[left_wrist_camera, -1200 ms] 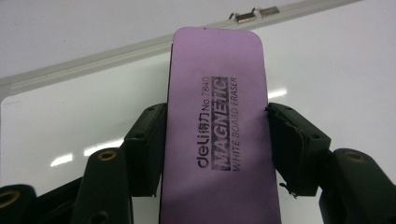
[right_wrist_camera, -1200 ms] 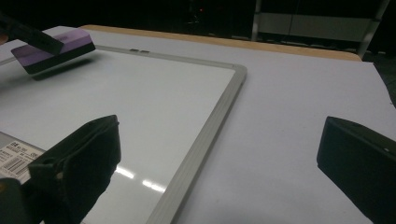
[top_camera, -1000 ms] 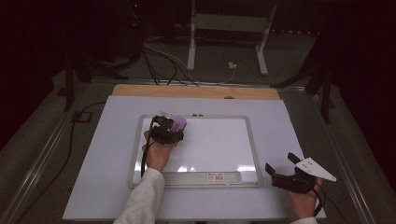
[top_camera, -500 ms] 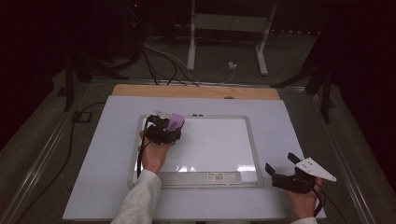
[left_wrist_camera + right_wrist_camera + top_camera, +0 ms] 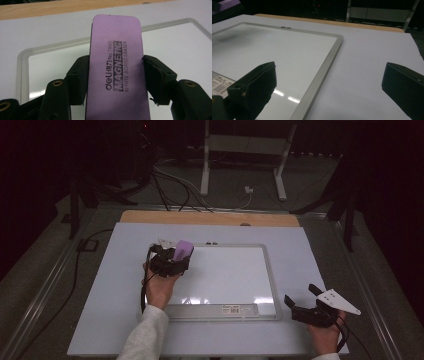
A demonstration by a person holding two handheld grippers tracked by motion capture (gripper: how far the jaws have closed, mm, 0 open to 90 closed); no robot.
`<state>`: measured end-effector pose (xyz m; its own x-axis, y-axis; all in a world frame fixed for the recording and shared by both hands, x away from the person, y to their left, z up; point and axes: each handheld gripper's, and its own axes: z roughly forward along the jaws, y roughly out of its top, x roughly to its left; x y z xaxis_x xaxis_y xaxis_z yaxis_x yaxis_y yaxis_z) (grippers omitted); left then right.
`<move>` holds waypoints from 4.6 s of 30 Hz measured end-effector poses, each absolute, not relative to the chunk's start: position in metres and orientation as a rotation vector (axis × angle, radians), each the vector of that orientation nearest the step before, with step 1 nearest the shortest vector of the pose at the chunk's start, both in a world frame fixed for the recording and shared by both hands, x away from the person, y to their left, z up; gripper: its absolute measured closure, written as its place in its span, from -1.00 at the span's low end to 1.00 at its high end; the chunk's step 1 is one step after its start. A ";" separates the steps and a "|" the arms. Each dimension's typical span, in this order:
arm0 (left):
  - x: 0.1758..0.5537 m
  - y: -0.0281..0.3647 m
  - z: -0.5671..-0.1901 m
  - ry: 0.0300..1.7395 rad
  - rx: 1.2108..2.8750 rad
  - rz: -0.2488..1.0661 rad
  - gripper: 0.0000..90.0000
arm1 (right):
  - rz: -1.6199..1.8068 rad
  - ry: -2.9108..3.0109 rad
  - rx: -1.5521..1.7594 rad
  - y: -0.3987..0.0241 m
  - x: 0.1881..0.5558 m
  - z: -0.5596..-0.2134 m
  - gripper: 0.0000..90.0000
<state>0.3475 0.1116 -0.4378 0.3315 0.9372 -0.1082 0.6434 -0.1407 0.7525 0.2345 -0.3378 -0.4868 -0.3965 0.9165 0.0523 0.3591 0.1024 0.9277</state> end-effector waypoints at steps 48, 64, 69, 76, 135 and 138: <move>0.275 0.173 -0.479 1.567 1.898 0.431 -0.07 | 1.272 1.832 1.250 -0.336 0.233 -0.488 -1.00; 0.264 0.166 -0.488 1.460 1.926 0.501 -0.33 | 1.276 1.829 1.252 -0.337 0.233 -0.488 -0.99; 0.257 0.161 -0.478 1.346 1.957 0.567 -0.32 | 1.277 1.829 1.251 -0.337 0.233 -0.488 -1.00; 0.262 0.165 -0.485 1.376 1.991 0.516 -0.09 | 1.277 1.829 1.251 -0.336 0.233 -0.488 -0.99; 0.241 0.200 -0.485 1.645 1.565 0.408 0.54 | 1.280 1.833 1.250 -0.335 0.233 -0.488 -0.99; 0.240 0.198 -0.485 1.647 1.552 0.388 0.55 | 1.278 1.837 1.247 -0.334 0.233 -0.488 -0.99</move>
